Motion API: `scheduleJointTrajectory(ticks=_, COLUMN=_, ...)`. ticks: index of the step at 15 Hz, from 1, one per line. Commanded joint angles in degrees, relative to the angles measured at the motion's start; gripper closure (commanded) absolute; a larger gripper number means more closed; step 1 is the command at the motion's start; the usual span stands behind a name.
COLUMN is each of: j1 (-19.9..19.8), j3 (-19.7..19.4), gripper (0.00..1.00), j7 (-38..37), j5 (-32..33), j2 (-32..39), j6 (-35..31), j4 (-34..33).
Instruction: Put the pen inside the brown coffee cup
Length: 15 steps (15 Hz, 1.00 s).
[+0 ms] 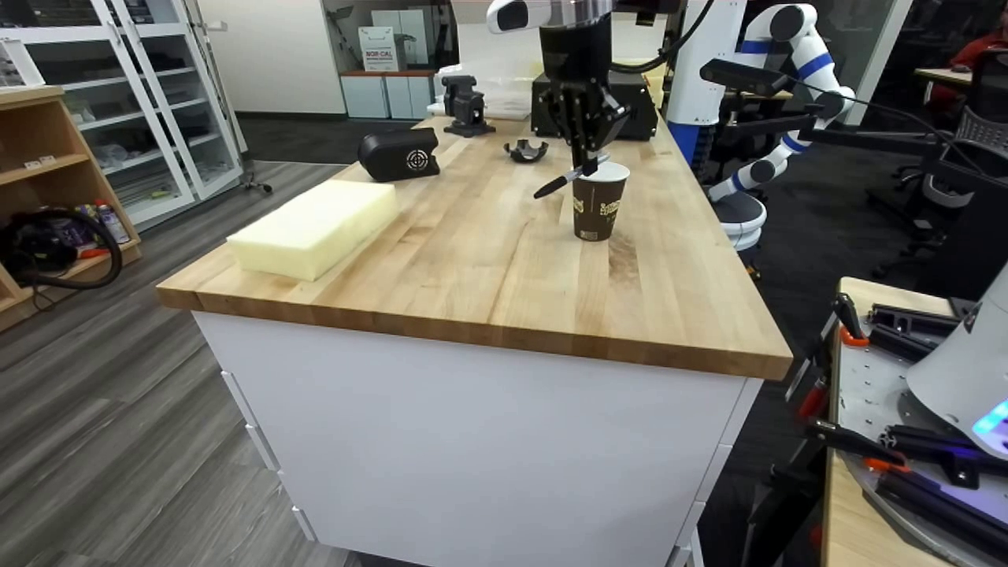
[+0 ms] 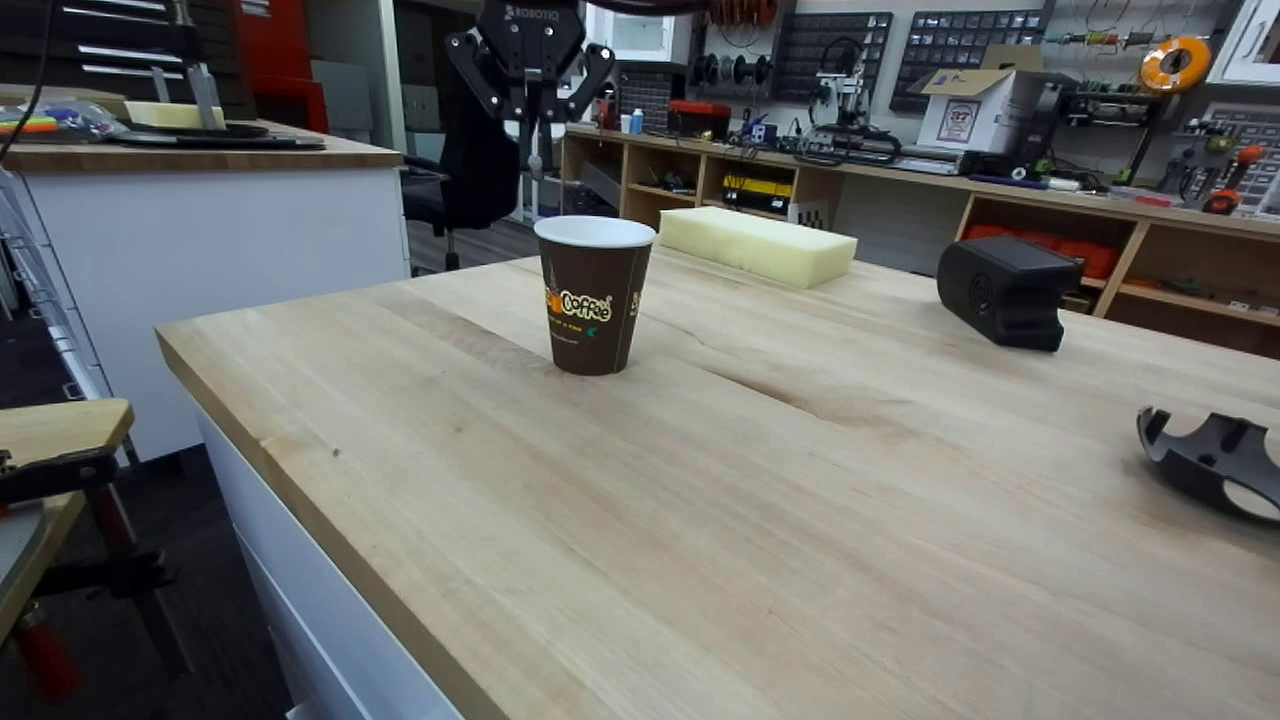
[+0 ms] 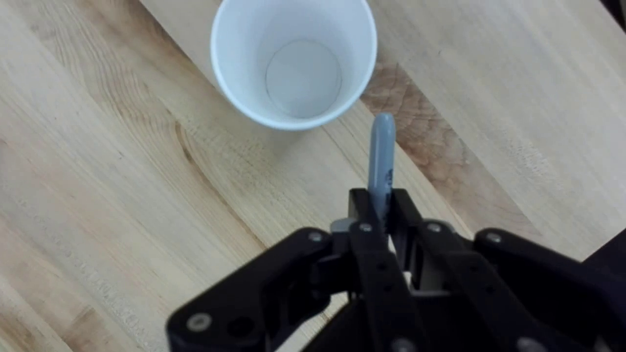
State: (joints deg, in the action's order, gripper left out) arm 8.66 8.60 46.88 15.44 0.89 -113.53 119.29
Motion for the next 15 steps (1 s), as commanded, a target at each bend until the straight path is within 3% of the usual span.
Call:
scheduleJointTrajectory(ticks=1, j1=0.45, j3=0.39, gripper=0.97, j7=-2.74, j5=1.46, j2=-4.94, j6=3.94, j4=2.39)
scheduleJointTrajectory(ticks=8, j1=-0.06, j3=-0.14, gripper=0.97, j7=-6.76, j5=7.12, j2=-8.05, j6=13.23, j4=3.33)
scheduleJointTrajectory(ticks=15, j1=-1.71, j3=-1.79, gripper=0.97, j7=-7.56, j5=12.73, j2=-5.66, j6=14.91, j4=3.91)
